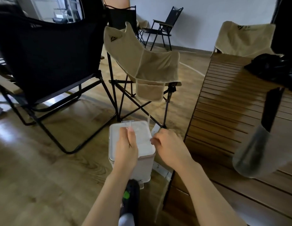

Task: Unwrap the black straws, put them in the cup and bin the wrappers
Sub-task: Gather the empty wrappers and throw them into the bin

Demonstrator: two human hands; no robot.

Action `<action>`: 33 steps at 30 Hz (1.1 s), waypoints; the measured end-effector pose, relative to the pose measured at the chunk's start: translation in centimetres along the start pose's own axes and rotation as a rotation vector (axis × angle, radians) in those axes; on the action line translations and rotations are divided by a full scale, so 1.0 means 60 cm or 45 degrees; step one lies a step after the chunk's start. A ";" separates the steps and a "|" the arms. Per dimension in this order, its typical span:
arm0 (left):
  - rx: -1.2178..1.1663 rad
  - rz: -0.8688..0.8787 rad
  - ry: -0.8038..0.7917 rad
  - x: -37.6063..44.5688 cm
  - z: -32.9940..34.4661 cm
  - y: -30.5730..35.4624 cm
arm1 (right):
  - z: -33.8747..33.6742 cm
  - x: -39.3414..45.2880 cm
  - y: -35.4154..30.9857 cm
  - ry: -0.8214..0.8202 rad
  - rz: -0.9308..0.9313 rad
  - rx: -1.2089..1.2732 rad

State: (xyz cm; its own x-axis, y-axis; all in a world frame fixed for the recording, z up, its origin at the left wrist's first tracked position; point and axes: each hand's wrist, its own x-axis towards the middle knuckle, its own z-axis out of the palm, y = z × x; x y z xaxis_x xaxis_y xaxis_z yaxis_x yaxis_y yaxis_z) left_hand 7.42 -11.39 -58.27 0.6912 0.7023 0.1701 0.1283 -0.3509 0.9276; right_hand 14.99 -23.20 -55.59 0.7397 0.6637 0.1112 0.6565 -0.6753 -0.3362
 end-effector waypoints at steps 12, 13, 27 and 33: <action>-0.232 -0.444 -0.213 0.116 -0.035 -0.036 | 0.046 0.124 0.014 -0.163 0.059 0.144; -0.179 -0.427 -0.239 0.124 -0.035 -0.033 | 0.053 0.137 0.018 -0.166 0.072 0.157; 0.656 0.260 -0.407 0.190 0.027 -0.188 | 0.142 0.213 0.051 -0.176 0.265 0.149; 1.097 0.316 -0.481 0.210 0.074 -0.229 | 0.140 0.220 0.046 -0.206 0.240 0.127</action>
State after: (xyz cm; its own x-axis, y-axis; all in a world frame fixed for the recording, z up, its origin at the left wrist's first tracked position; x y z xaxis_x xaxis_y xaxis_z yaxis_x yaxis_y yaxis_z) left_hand 17.51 -0.49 -70.33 0.9323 0.3546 0.0705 0.3205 -0.9009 0.2927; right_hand 25.35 -13.60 -62.91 0.8093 0.5770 -0.1102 0.4854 -0.7624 -0.4278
